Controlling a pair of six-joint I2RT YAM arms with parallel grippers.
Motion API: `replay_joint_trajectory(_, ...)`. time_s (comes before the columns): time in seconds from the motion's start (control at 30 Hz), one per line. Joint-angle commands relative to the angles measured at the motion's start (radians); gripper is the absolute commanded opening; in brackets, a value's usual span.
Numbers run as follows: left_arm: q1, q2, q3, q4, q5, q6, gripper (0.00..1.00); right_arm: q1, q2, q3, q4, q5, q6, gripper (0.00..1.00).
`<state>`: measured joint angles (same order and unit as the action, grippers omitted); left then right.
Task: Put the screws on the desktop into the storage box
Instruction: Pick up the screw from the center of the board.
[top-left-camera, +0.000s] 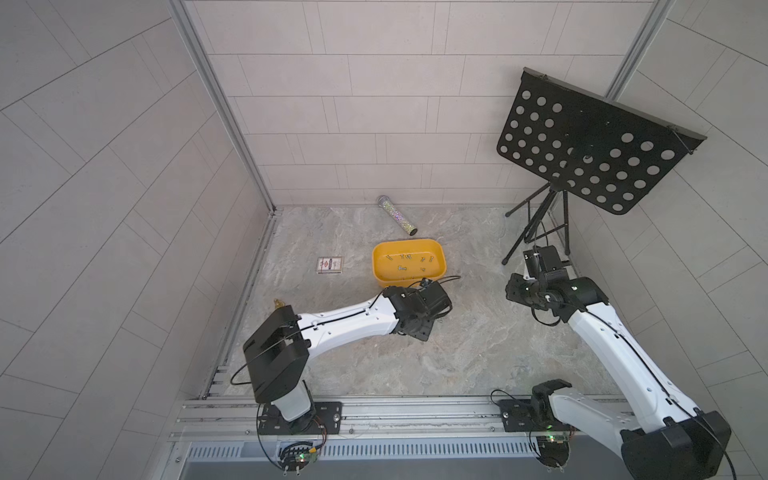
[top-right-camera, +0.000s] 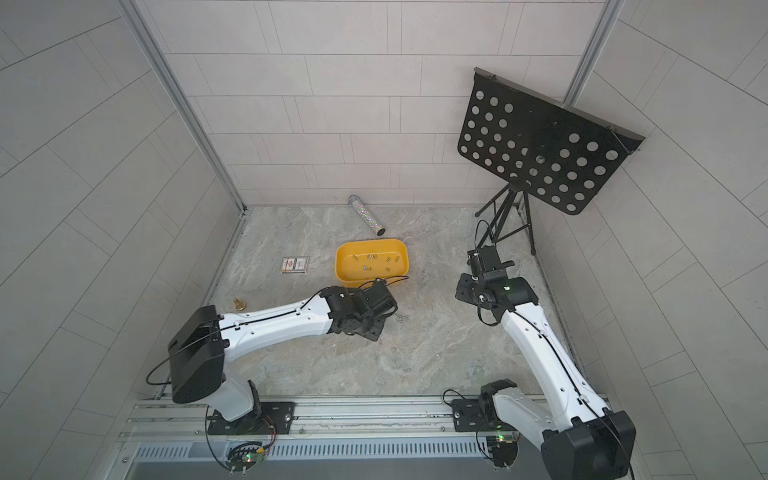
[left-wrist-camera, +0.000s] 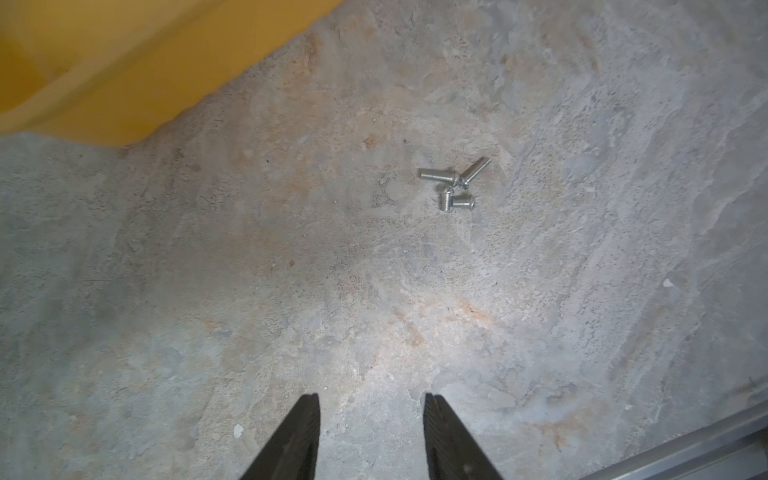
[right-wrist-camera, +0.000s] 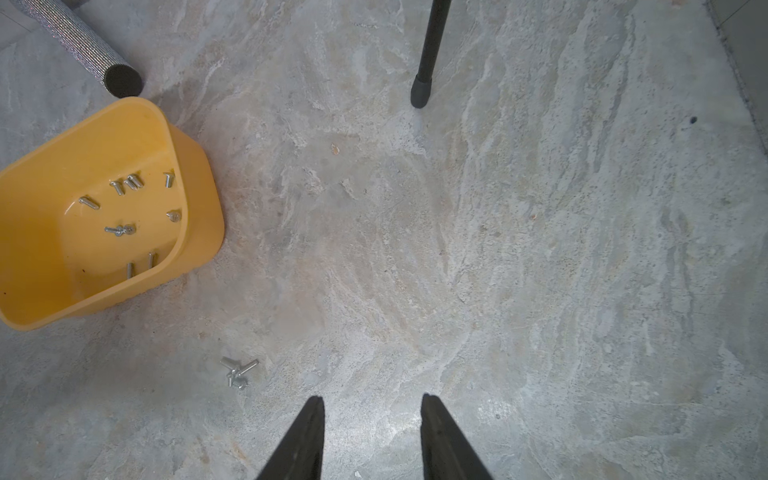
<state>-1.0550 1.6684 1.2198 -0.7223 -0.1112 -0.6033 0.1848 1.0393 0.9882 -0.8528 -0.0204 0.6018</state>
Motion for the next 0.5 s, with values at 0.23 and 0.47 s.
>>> replay_joint_trajectory(0.23,-0.02,0.131,0.121,0.044,0.039,0.008,0.49,-0.022,-0.031,-0.016,0.012,0.008,0.0,0.43)
replay_joint_trajectory(0.47,-0.02,0.225,0.197,0.044,0.054,0.029,0.49,-0.029,-0.03,-0.018,0.016,-0.004,0.0,0.43)
